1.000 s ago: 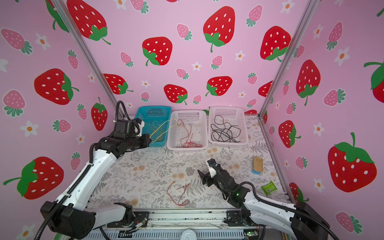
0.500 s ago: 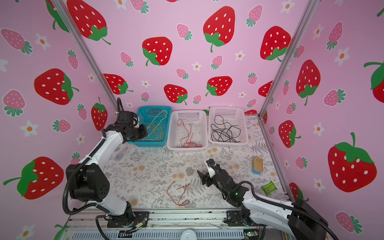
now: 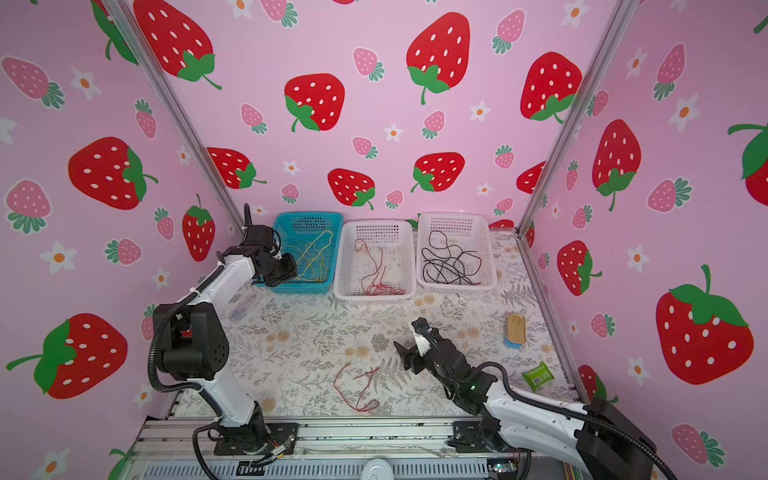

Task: Untangle the cables
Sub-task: 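Carry the yellow wire with the left gripper into the teal basket, then open the left gripper to drop the yellow wire into the teal basket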

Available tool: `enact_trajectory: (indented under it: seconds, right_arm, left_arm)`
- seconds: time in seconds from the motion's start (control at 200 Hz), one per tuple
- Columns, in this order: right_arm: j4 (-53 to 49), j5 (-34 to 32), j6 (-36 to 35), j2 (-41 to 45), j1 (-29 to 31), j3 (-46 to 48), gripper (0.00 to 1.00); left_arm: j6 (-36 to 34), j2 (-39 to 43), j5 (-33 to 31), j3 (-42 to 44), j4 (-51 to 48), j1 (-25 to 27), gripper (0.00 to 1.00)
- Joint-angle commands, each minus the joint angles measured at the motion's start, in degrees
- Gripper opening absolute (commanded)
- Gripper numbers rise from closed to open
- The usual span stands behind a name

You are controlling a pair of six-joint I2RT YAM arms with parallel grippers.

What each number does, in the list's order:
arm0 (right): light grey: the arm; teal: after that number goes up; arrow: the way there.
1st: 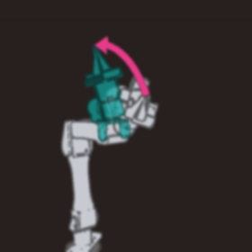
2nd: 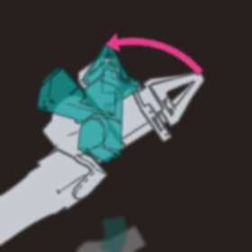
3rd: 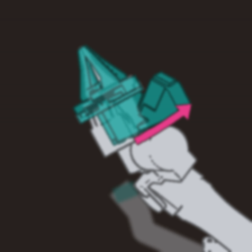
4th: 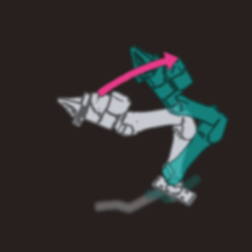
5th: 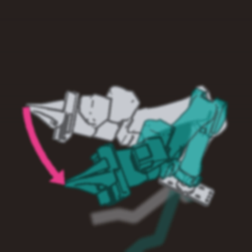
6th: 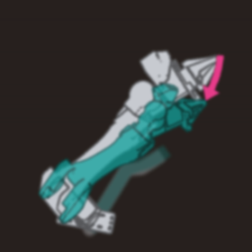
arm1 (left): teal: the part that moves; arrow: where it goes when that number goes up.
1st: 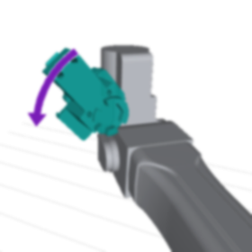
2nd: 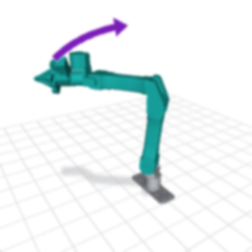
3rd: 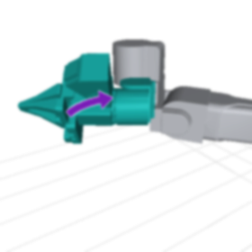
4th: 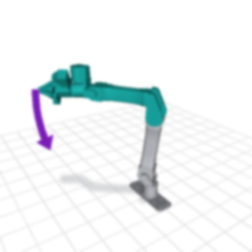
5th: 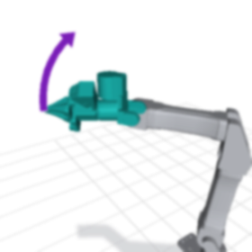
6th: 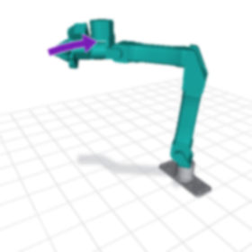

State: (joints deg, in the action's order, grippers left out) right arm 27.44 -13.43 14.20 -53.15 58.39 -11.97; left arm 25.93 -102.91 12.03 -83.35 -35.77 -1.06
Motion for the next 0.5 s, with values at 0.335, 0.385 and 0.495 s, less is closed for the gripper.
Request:
enact_trajectory:
  seconds: [0.335,0.385,0.495]
  right_arm:
    - [1.05,0.53,-0.57,-0.38,0.41,-1.83,0.82]
    - [1.04,0.51,-0.66,-0.38,0.41,-1.83,0.82]
    - [1.04,0.71,-0.75,-0.47,0.49,-1.83,0.82]
  left_arm:
    - [0.63,-0.58,-0.26,-4.86,-1.75,-0.60,0.14]
    - [0.57,-0.32,-0.35,-4.91,-1.80,-0.54,0.16]
    - [0.73,0.42,-0.01,-5.66,-2.26,-0.71,0.21]
